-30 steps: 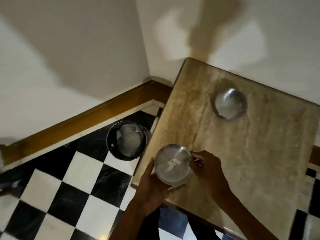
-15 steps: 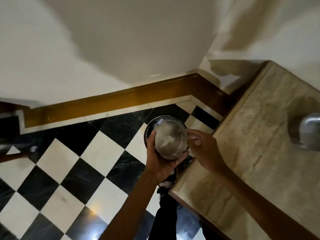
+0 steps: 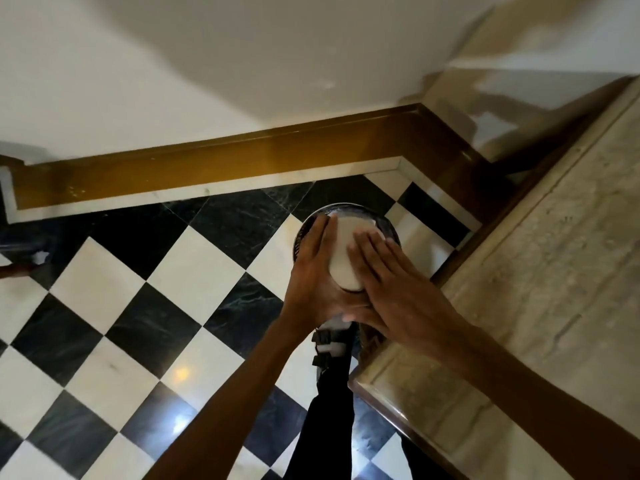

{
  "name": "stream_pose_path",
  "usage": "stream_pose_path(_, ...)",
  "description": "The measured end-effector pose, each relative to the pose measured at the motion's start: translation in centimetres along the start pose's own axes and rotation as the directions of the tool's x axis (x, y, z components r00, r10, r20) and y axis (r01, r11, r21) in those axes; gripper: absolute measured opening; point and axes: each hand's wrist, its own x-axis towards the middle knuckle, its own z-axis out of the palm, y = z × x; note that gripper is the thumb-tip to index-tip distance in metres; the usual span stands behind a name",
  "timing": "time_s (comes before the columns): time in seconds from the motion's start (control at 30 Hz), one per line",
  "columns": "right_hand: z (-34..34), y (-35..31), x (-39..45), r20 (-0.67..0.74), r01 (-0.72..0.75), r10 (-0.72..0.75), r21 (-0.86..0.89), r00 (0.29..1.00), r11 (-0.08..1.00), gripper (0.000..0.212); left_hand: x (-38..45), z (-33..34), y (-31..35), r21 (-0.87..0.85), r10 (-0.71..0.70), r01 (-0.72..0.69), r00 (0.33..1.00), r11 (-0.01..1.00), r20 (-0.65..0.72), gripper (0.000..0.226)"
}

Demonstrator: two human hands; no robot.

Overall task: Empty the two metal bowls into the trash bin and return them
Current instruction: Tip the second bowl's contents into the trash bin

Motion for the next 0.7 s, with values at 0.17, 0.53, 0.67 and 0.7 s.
stream_pose_path(0.17,-0.6,-1.2,-0.5,-0.176,-0.016,0.016,0.001,0.984,1.000,0.093,-0.4,0.0,0.1,0.008,0.058,-0.058,0.998,0.998,-0.023,0.131)
stream_pose_path(0.53,0.3,-0.1,-1.5,-0.005,-0.004,0.004,-0.038,1.000,0.999,0.098,0.3,-0.1,2.0,0.067,0.038,-0.045,0.995,0.997,0.094,0.130)
stream_pose_path(0.67,0.0,-0.3,-2.1,-0.106,-0.045,0.045,0.005,0.993,0.999,0.093,0.6,-0.4,2.1,0.043,0.077,-0.079,0.996,0.996,0.054,0.129)
stream_pose_path(0.7,0.1,-0.2,-2.0,-0.063,-0.020,0.019,-0.014,0.998,1.000,0.092,0.8,-0.5,2.3,0.072,0.088,-0.092,0.994,0.993,0.064,0.130)
